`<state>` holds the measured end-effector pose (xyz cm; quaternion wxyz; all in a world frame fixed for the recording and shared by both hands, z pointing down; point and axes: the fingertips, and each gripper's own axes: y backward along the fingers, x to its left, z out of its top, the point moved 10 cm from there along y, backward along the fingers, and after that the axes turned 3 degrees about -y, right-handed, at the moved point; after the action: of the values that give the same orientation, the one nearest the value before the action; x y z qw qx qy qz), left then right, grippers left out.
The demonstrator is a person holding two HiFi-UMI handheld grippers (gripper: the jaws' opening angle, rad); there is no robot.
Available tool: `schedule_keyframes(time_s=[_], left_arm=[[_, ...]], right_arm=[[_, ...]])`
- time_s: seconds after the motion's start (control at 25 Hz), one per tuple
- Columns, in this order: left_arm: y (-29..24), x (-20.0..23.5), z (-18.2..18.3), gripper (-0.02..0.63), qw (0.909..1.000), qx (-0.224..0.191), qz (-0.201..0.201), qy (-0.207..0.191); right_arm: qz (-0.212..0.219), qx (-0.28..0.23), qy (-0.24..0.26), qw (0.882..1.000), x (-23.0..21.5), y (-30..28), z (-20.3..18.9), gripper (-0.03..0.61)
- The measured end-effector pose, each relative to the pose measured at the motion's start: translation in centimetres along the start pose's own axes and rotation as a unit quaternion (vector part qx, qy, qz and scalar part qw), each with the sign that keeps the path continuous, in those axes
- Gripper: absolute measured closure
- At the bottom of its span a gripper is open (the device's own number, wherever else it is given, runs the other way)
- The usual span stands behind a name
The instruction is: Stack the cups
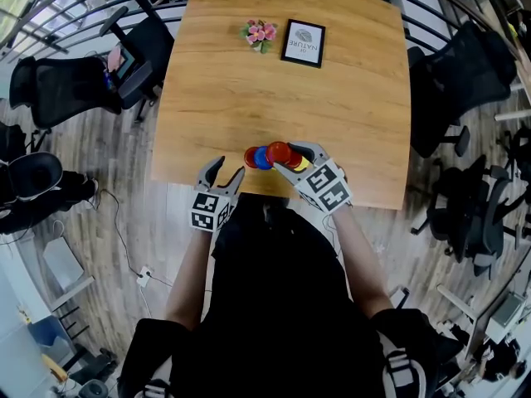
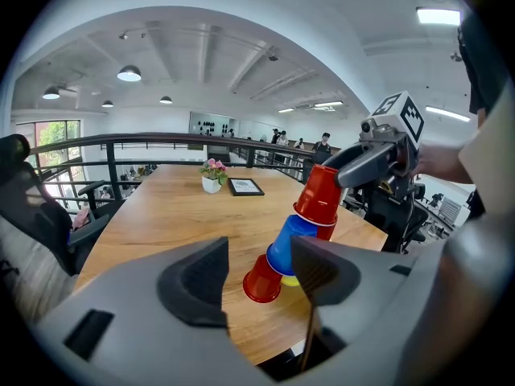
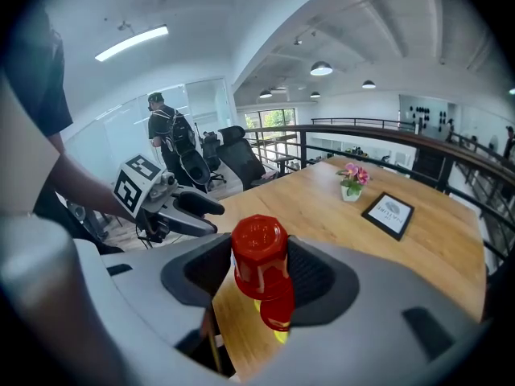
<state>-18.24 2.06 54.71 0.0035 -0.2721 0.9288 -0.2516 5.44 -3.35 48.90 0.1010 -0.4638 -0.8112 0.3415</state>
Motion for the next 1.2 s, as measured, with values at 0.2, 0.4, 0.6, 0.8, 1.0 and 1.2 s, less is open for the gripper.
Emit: schedule_keyframes(time_s=[0.2, 0.4, 0.6, 0.8, 1.0, 1.2], left_arm=[[0.3, -0.2, -0.1, 0.350, 1.0000, -0.001, -0.003, 0.000], [0.4, -0.4, -0.2, 0.350, 1.0000, 0.000, -0.004, -0.001], [0.4, -0.4, -0.2, 0.350, 1.0000, -0.001, -0.003, -0.003], [0.5, -0.3, 0.0, 0.350, 1.0000, -0.006, -0.001, -0.005], [0.6, -0.3, 0.2, 0.350, 0.9999, -0.012, 0.002, -0.007], [1.2, -0.6, 0.6, 0.358, 0.9997, -0.018, 0.008, -0.012]], right_arm=[[0.002, 0.005, 0.009, 1.000, 0.5, 0.1, 0.1, 0.345], [0.006, -0.004, 0.022, 1.000, 0.8, 0.1, -0.1, 0.316], [0.003, -0.010, 0.024, 1.000, 0.8, 0.4, -0.1, 0.298], [0.004, -0.029, 0.031, 0.999, 1.1, 0.8, 0.0, 0.287], [-0.001, -0.035, 0.030, 0.999, 1.0, 1.6, -1.1, 0.284], [-0.021, -0.053, 0.000, 0.998, 0.1, 3.3, -3.2, 0.310]])
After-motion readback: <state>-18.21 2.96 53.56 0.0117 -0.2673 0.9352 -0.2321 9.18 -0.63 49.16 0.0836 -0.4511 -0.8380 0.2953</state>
